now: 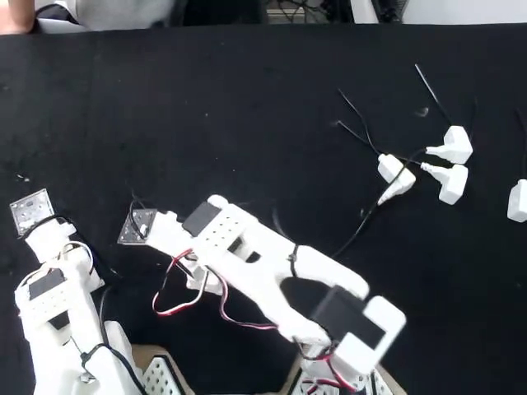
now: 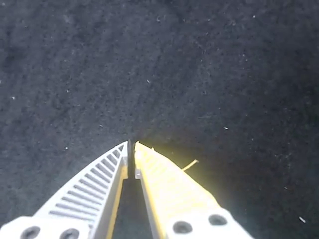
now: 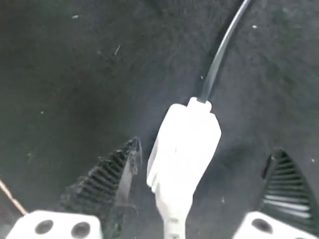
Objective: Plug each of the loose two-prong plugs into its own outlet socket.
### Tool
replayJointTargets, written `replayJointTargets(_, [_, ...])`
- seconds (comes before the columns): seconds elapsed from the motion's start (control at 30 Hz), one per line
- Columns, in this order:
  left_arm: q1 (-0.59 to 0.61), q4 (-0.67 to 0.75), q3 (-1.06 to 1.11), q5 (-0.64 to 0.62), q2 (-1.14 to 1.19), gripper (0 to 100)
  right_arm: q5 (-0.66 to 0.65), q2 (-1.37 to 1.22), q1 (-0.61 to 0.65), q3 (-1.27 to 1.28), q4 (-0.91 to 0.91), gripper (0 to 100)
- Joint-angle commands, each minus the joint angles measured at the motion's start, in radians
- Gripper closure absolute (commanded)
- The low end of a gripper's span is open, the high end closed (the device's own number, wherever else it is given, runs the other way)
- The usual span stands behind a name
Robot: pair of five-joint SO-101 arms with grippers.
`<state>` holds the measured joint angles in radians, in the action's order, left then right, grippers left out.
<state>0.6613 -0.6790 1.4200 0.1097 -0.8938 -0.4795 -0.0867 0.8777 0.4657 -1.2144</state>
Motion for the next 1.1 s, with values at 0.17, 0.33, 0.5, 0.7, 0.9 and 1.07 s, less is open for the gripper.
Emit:
replayJointTargets(0.17, [0.007, 0.006, -0.021, -0.006, -0.018, 97, -0.072, -0.099, -0.146, -0.045, 0.098, 64.2])
replayJointTargets(0.33, [0.005, 0.006, -0.021, -0.006, -0.018, 97, -0.074, -0.036, -0.178, -0.061, 0.089, 99.5])
replayJointTargets(0.5, [0.005, 0.006, -0.021, -0.006, -0.018, 97, -0.081, 0.222, -0.279, -0.189, -0.075, 98.4])
replayJointTargets(0.7, [0.005, 0.006, -0.021, -0.006, -0.018, 97, -0.203, 0.394, -0.663, -0.361, -0.198, 98.8])
replayJointTargets(0.9, [0.004, 0.006, -0.021, -0.006, -0.018, 97, -0.281, 0.302, -1.154, -0.472, -0.081, 98.8])
replayJointTargets(1.07, [0.004, 0.006, -0.021, -0.006, -0.018, 97, -0.212, 0.076, -1.352, -0.601, -0.005, 98.8])
